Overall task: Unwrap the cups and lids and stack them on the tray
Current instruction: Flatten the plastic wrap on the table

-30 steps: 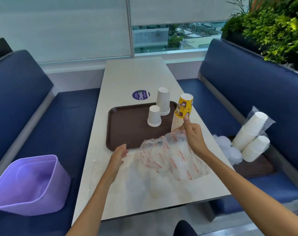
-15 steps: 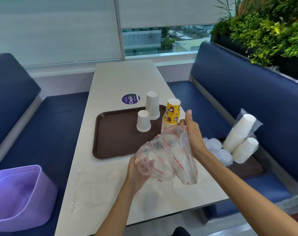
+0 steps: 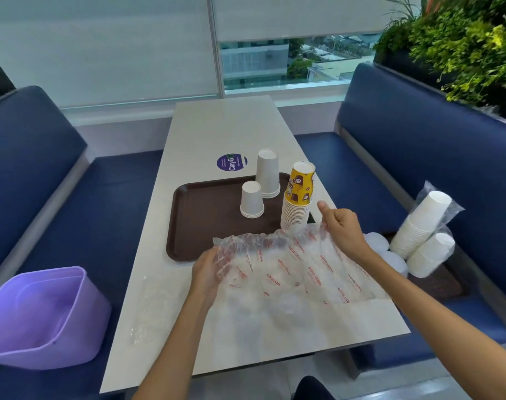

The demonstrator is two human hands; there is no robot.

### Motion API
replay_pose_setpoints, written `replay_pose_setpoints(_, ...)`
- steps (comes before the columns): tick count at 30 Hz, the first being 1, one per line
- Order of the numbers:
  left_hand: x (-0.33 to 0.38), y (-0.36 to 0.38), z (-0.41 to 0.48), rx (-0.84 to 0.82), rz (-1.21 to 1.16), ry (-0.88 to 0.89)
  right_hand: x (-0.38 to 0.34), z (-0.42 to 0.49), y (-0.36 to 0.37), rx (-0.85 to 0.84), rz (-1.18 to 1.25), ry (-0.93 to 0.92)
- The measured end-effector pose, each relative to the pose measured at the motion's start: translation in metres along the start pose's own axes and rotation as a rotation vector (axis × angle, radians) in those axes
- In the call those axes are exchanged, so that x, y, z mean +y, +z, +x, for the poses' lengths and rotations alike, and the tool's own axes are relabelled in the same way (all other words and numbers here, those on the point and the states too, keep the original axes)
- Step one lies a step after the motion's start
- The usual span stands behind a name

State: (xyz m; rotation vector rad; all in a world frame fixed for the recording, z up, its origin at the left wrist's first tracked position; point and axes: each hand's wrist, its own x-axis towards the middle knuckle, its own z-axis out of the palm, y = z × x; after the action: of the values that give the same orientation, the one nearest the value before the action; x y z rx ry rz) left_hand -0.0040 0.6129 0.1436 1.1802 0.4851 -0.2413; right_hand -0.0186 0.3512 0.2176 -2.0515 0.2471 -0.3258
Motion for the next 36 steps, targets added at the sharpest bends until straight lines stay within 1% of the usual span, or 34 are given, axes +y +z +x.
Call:
replay_pose_setpoints(1, 0.005, -0.007, -0.001, 0.058, 0.03, 0.034, 0.004, 0.002, 0.002, -0.054, -0.104, -0.017)
replay_pose_setpoints(3, 0.015, -0.019, -0.006, 0.191, 0.135, 0.11, 0.015, 0.006, 0.006, -0.198, -0.393, -0.014)
replay_pose_setpoints(5, 0.022, -0.027, -0.011, 0.305, 0.257, 0.211, 0.025, 0.01, 0.015, -0.293, -0.64, -0.006)
replay_pose_setpoints(7, 0.027, -0.031, -0.015, 0.39, 0.361, 0.288, 0.022, 0.011, 0.03, -0.326, -0.718, -0.013)
replay_pose_setpoints(9, 0.03, -0.03, -0.018, 0.445, 0.474, 0.326, 0.008, 0.008, 0.049, -0.328, -0.64, -0.07)
replay_pose_setpoints(11, 0.032, -0.029, -0.02, 0.48, 0.561, 0.344, -0.01, 0.003, 0.076, -0.348, -0.503, -0.213)
replay_pose_setpoints(13, 0.033, -0.029, -0.021, 0.494, 0.616, 0.365, -0.033, -0.002, 0.104, -0.414, -0.408, -0.319)
replay_pose_setpoints(15, 0.036, -0.027, -0.025, 0.489, 0.644, 0.393, -0.056, -0.006, 0.13, -0.503, -0.372, -0.343)
replay_pose_setpoints(18, 0.042, -0.022, -0.034, 0.504, 0.664, 0.447, -0.073, -0.009, 0.158, -0.602, -0.465, -0.296)
replay_pose_setpoints(19, 0.044, -0.025, -0.036, 0.509, 0.65, 0.462, -0.073, -0.01, 0.167, -0.62, -0.461, -0.28)
replay_pose_setpoints(23, 0.045, -0.03, -0.038, 0.431, 0.529, 0.494, -0.058, -0.013, 0.176, -0.586, -0.309, -0.229)
replay_pose_setpoints(27, 0.041, -0.048, -0.044, 0.412, 0.378, 0.447, -0.049, -0.01, 0.178, -0.466, -0.141, -0.247)
replay_pose_setpoints(29, 0.035, -0.057, -0.048, 0.357, 0.367, 0.396, -0.049, -0.007, 0.176, -0.428, -0.117, -0.255)
replay_pose_setpoints(32, 0.026, -0.06, -0.053, 0.22, 0.379, 0.359, -0.048, -0.003, 0.174, -0.4, -0.146, -0.266)
replay_pose_setpoints(34, 0.021, -0.057, -0.056, 0.159, 0.404, 0.389, -0.046, 0.0, 0.175, -0.365, -0.158, -0.269)
replay_pose_setpoints(36, 0.019, -0.053, -0.059, 0.149, 0.436, 0.446, -0.045, 0.002, 0.176, -0.336, -0.157, -0.267)
